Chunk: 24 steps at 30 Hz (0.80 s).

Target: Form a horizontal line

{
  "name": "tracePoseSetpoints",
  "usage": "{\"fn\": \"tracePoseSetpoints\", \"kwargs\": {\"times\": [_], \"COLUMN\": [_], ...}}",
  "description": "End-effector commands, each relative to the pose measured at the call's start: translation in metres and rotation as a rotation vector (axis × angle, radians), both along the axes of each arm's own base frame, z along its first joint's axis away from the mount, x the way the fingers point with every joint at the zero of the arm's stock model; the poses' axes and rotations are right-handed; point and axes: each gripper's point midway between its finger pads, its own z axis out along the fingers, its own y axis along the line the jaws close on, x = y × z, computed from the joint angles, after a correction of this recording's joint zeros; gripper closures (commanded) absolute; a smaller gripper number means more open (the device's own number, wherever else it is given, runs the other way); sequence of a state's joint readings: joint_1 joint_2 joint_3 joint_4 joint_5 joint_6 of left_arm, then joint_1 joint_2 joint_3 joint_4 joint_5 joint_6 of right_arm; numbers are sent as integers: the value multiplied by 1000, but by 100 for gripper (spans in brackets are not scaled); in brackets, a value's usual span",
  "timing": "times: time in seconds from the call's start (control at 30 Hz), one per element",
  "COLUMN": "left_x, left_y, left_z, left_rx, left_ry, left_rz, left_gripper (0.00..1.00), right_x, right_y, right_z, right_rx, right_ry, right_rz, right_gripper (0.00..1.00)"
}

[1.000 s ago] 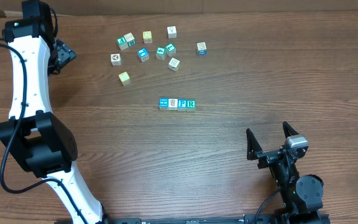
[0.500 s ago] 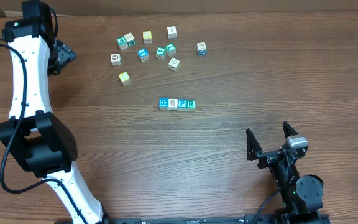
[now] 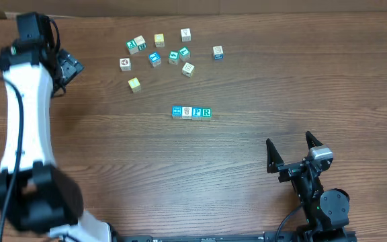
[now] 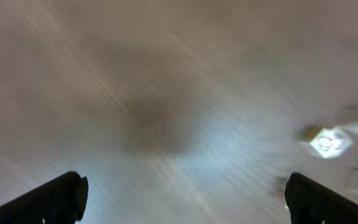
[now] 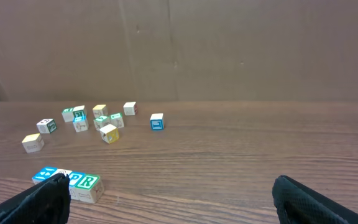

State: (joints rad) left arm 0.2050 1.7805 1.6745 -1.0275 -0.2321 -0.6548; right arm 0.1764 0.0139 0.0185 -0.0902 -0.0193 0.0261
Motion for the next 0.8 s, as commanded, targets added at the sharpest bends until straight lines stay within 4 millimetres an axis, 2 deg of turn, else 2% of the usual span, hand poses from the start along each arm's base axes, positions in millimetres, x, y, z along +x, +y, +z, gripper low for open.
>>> {"fn": "tracePoseSetpoints", "kwargs": {"times": [0.0,0.13,0.3,0.43,0.57,0.77], "left_x": [-13,-21,-31,-45,-47,-49], "left_y": [-35,-57,-97,-104,-106,-107], "left_z": [-19,-46,-85,-109,-115,-102], "left_rx": [-78,-103,-129,-132,-103,3], "left_ry": [-94,-164,-231,-259,-331,-481], "left_rz": [-86,-151,-355,-379,-404,-501], "left_gripper": [0,0,0,0,0,0], "right_x": [0,0,0,0,0,0], "right_y": [-2,-2,-2,-2,-2,-2], "right_z": [-1,-1,-1,-1,-1,-1], "right_rx": [-3,-3,-3,-3,-3,-3], "right_ry": [-7,-7,-7,-7,-7,-7], "right_rz": [-9,-9,-9,-9,-9,-9], "right_gripper": [0,0,0,0,0,0]}}
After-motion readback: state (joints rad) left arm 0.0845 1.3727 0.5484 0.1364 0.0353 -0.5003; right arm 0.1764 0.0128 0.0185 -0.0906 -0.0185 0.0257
